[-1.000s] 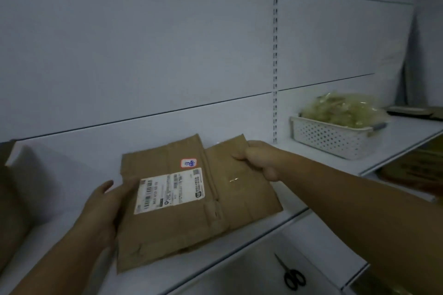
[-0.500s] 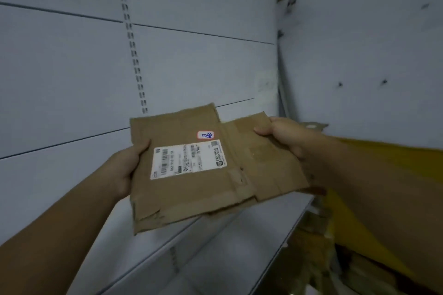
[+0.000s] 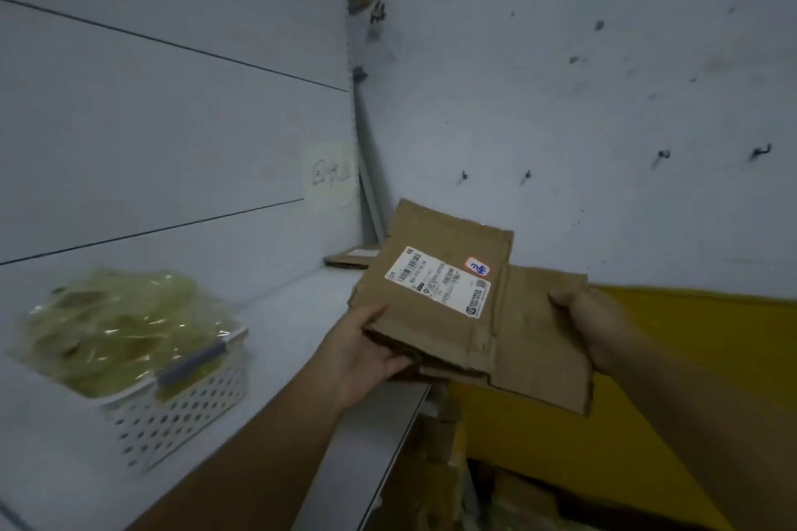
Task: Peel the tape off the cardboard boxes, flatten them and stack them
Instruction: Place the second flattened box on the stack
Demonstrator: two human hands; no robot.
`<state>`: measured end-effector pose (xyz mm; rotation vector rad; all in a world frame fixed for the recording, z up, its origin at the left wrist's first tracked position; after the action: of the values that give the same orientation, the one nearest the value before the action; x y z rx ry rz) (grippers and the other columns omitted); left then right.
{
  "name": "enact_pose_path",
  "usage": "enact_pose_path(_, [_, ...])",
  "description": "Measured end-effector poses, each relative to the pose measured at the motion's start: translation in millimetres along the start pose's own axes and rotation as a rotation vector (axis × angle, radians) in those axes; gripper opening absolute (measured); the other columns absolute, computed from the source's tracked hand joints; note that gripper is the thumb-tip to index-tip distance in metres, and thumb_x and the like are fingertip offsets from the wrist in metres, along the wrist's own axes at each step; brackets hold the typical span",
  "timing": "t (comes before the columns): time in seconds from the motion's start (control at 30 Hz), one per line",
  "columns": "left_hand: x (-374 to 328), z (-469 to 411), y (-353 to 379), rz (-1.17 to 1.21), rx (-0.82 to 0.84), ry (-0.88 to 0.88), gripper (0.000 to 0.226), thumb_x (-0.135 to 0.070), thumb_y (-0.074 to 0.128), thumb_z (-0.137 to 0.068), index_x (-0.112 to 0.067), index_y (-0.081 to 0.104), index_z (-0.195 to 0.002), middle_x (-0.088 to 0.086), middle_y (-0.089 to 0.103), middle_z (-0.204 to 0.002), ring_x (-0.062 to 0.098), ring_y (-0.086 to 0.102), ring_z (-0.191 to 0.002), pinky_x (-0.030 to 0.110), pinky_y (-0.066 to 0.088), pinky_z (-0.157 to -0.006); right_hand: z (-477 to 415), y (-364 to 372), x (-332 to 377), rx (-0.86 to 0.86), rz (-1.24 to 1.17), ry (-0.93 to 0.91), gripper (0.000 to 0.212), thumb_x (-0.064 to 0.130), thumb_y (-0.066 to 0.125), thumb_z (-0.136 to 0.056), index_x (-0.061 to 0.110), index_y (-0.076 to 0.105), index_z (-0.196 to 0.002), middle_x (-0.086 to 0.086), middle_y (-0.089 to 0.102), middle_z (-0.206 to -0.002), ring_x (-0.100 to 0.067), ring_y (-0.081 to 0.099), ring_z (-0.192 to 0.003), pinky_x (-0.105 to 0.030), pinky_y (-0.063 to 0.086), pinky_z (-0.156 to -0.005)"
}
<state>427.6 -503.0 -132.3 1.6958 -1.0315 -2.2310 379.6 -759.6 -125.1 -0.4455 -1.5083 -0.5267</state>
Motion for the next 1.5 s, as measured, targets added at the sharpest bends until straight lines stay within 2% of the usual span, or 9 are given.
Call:
enact_pose_path(0.27, [12.9,-117.8,-5.7,0.038,0.045,-0.083,0.014,-0.023,0.055,-0.09,-0.017,0.059,-0.102,0.015,0.063,-0.113,0.036,0.057,-0.109,0.055,0.044,-0.095,-56.7,12.1,-12.0,-0.141,-0.009,0.021,0.031,0.021,0.051,-0.095,0.006,0.052,-0.122,-0.014,0.062,-0.104,-0.033,0.061,-0.087,-0.039,0.049,-0.061])
enact_pose_path(0.47, [29.0,-199.5,5.5,-0.053,0.091,-0.199,0.036,-0.017,0.06,-0.087,-0.015,0.054,-0.123,0.016,0.064,-0.116,0.034,0.06,-0.106,0.05,0.051,-0.088,-106.5,0.9,-19.1,-0.174,-0.041,0.017,0.033,0.021,0.055,-0.093,0.005,0.052,-0.122,-0.012,0.062,-0.099,-0.035,0.061,-0.089,-0.046,0.05,-0.071])
enact_pose_path(0.6, [33.3,-239.5,13.2,0.006,0.054,-0.193,0.024,-0.007,0.057,-0.088,-0.01,0.059,-0.112,0.016,0.067,-0.106,0.031,0.063,-0.098,0.041,0.053,-0.076,-146.0,-18.0,-12.6,-0.076,0.0,-0.003,0.038,0.022,0.063,-0.085,0.008,0.056,-0.12,-0.015,0.065,-0.108,-0.036,0.064,-0.093,-0.041,0.051,-0.064])
enact_pose_path(0.73, [26.2,-273.6,33.8,0.026,0.046,-0.122,0.016,-0.001,0.053,-0.089,-0.01,0.058,-0.101,0.016,0.066,-0.104,0.033,0.062,-0.099,0.045,0.052,-0.082,-198.5,-38.4,-8.0,0.039,-0.083,-0.035,0.03,0.023,0.057,-0.09,0.012,0.055,-0.118,-0.011,0.063,-0.105,-0.033,0.061,-0.096,-0.047,0.048,-0.078])
enact_pose_path(0.97, [-13.3,-334.9,53.7,-0.032,-0.01,0.004,0.027,-0.004,0.05,-0.091,-0.007,0.057,-0.117,0.018,0.066,-0.115,0.033,0.062,-0.106,0.045,0.053,-0.079,-306.5,-40.2,-6.6,0.179,-0.249,0.045,0.027,0.023,0.053,-0.092,0.013,0.056,-0.117,-0.008,0.059,-0.101,-0.027,0.058,-0.088,-0.041,0.047,-0.079])
enact_pose_path(1.13, [-63.4,-348.0,20.1,-0.14,-0.131,0.152,0.027,-0.005,0.047,-0.091,-0.009,0.062,-0.113,0.013,0.073,-0.1,0.028,0.07,-0.092,0.041,0.058,-0.077,-377.6,21.9,6.8,0.493,-0.224,0.101,0.02,0.021,0.066,-0.078,0.01,0.075,-0.091,-0.01,0.066,-0.097,-0.024,0.06,-0.085,-0.033,0.059,-0.068])
enact_pose_path(1.27, [-116.7,-347.5,-14.6,-0.172,-0.255,0.318,0.024,-0.009,0.049,-0.09,-0.01,0.064,-0.11,0.009,0.076,-0.09,0.023,0.073,-0.076,0.035,0.06,-0.06,-420.4,100.8,21.3,0.918,-0.086,0.143,0.084,0.022,0.094,-0.037,-0.001,0.064,-0.111,-0.016,0.062,-0.102,-0.021,0.064,-0.074,-0.026,0.059,-0.059])
enact_pose_path(1.43, [-168.3,-361.6,-64.7,-0.141,-0.406,0.481,0.038,-0.022,0.054,-0.091,-0.011,0.055,-0.128,0.013,0.069,-0.114,0.027,0.069,-0.097,0.036,0.06,-0.067,-434.1,199.6,33.4,1.198,0.063,0.132,0.072,0.022,0.092,-0.045,0.001,0.067,-0.109,-0.023,0.066,-0.111,-0.031,0.068,-0.092,-0.038,0.06,-0.071])
enact_pose_path(1.5, [-177.0,-371.3,-77.2,-0.13,-0.473,0.515,0.036,-0.02,0.051,-0.094,-0.01,0.055,-0.128,0.012,0.068,-0.113,0.025,0.068,-0.093,0.034,0.059,-0.066,-440.3,229.4,39.1,1.136,0.11,0.139,0.063,0.035,0.085,-0.059,0.003,0.067,-0.111,-0.019,0.07,-0.108,-0.028,0.07,-0.089,-0.038,0.057,-0.075])
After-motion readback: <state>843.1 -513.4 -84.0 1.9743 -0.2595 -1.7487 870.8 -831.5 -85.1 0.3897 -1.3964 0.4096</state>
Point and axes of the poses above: each hand's wrist, its own z-axis away from the middle knuckle, its own y-axis out of the palm, x = y × z, the point moved 1 cm from there along -z, towards the middle knuckle
